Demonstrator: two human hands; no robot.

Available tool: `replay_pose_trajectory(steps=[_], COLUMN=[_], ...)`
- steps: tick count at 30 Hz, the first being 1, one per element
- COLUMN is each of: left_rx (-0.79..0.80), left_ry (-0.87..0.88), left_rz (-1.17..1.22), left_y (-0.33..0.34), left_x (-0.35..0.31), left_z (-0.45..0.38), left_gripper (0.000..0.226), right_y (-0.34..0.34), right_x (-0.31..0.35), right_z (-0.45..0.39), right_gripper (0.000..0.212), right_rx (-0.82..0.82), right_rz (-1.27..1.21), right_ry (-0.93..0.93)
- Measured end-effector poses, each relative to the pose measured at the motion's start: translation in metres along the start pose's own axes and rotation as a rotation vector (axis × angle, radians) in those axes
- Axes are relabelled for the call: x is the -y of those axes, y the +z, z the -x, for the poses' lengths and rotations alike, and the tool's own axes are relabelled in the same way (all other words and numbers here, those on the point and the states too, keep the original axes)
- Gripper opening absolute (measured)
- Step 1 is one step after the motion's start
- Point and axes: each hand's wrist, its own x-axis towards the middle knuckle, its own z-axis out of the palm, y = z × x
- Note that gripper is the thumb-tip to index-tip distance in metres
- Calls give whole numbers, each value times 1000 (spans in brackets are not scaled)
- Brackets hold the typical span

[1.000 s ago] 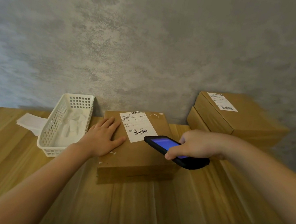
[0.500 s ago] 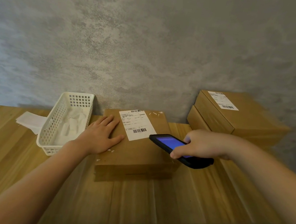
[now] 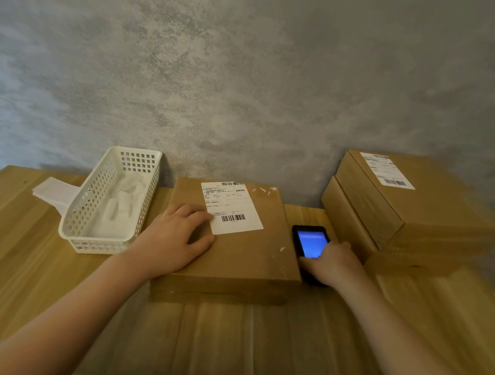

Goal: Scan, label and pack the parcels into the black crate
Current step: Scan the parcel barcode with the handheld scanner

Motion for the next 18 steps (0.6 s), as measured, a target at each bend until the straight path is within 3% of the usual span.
replay_pose_trajectory(steps=[7,11,18], left_rx=[21,-29,-155], left_ry=[-50,-65,-90], left_rz=[35,62,122], left_y=[8,6,-10], left_x=[-6,-6,17], left_z=[10,11,22], left_gripper=[75,64,42], right_y=[14,6,-31], right_x=[6,4,59], right_z=[-11,-12,17], right_gripper=[96,87,61], right_rx=[32,82,-219], right_rz=[129,100,1], right_ry=[4,-42,-301])
